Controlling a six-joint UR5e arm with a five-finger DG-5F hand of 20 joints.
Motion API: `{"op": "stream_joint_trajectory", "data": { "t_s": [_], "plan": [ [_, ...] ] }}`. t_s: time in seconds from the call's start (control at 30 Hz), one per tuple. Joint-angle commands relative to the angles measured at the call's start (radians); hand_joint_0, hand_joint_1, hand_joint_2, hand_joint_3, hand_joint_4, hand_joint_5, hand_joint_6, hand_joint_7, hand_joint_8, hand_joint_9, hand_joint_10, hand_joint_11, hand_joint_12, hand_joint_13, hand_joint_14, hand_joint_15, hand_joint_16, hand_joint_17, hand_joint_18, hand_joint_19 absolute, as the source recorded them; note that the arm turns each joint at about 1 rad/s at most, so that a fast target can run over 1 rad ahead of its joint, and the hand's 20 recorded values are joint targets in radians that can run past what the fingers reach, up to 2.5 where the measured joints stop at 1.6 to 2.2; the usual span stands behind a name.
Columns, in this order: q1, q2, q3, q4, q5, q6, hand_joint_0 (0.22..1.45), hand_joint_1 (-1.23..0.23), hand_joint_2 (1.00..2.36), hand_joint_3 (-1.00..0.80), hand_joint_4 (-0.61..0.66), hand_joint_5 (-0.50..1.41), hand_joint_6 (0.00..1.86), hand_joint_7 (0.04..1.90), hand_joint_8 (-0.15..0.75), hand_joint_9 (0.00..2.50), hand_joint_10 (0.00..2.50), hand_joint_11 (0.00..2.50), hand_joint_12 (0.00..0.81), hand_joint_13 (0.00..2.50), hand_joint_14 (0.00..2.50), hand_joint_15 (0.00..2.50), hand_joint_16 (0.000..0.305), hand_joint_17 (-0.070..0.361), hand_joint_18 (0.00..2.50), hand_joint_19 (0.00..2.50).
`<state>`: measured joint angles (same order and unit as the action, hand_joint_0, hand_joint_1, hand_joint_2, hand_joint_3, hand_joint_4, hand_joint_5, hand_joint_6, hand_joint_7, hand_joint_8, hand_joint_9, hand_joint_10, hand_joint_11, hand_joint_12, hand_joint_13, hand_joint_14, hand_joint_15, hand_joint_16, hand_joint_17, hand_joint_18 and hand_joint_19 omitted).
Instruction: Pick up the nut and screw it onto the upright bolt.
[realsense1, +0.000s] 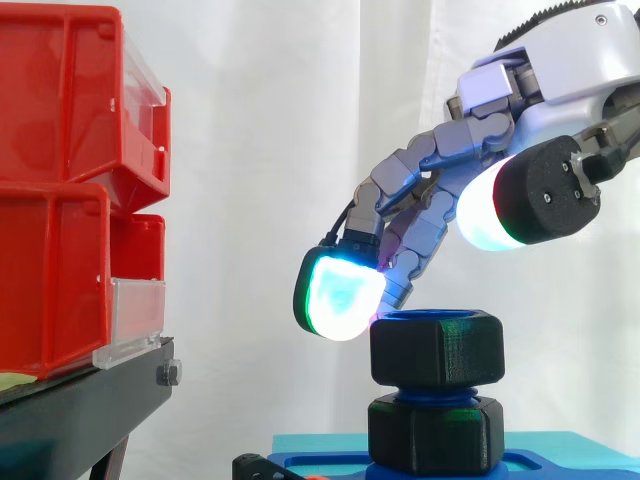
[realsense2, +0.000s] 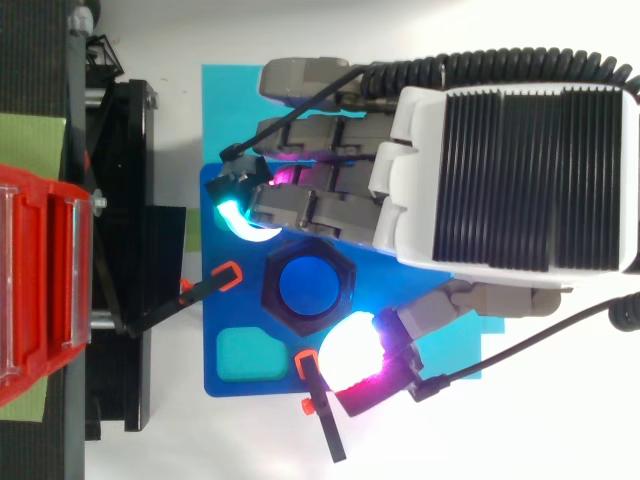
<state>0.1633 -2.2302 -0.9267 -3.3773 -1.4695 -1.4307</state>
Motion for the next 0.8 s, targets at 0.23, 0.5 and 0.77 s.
{"op": "stream_joint_trajectory", "data": {
  "t_s": [0.23,0.5,0.77],
  "plan": [
    [-0.001,0.0,-0.001,-0.002,0.001,0.0,0.49,-0.27,1.0,-0.5,0.23,-0.04,0.5,0.95,0.195,0.63,0.0,0.0,0.23,0.52,0.0,0.0,0.018,0.041,0.08,0.0],
    [-0.001,0.0,-0.001,-0.005,0.001,0.0,0.51,-0.29,1.0,-0.5,0.24,-0.01,0.5,1.11,0.207,0.75,0.0,0.0,0.21,0.61,0.0,0.0,0.015,0.035,0.18,0.0],
    [-0.001,0.0,-0.001,-0.007,0.0,0.001,0.52,-0.3,1.0,-0.5,0.19,0.03,0.5,1.26,0.22,0.93,0.0,0.0,0.188,0.73,0.0,0.0,0.013,0.028,0.31,0.0]
  ]
}}
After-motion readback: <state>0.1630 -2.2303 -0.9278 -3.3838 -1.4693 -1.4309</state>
